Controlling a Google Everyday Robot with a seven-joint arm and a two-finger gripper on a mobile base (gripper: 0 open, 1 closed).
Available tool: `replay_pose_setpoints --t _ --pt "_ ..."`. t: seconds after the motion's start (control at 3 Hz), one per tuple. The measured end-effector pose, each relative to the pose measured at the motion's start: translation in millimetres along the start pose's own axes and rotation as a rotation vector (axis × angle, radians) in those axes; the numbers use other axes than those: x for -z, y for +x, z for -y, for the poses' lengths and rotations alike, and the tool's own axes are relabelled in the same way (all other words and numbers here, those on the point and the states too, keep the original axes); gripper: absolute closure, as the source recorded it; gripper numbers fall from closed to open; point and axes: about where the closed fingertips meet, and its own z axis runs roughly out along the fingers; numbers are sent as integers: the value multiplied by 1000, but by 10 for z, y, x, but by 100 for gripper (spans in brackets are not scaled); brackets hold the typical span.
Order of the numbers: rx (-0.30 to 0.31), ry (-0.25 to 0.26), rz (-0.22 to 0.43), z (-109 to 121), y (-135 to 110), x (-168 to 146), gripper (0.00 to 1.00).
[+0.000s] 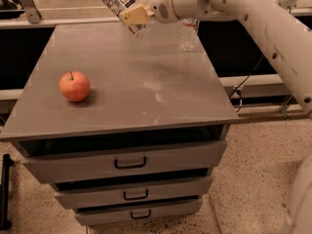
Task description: Place blue plastic bottle upright
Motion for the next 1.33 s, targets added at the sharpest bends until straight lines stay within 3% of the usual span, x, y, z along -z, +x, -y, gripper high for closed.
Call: replay_pose_setpoints --t 0.33,0.67,1.0,1.33 --pt "-47 -10 186 57 88 392 100" --pt "-16 -62 324 -88 113 645 100" --pt "80 -75 376 -222 -46 652 100" --pt "76 -71 366 -199 -15 644 100"
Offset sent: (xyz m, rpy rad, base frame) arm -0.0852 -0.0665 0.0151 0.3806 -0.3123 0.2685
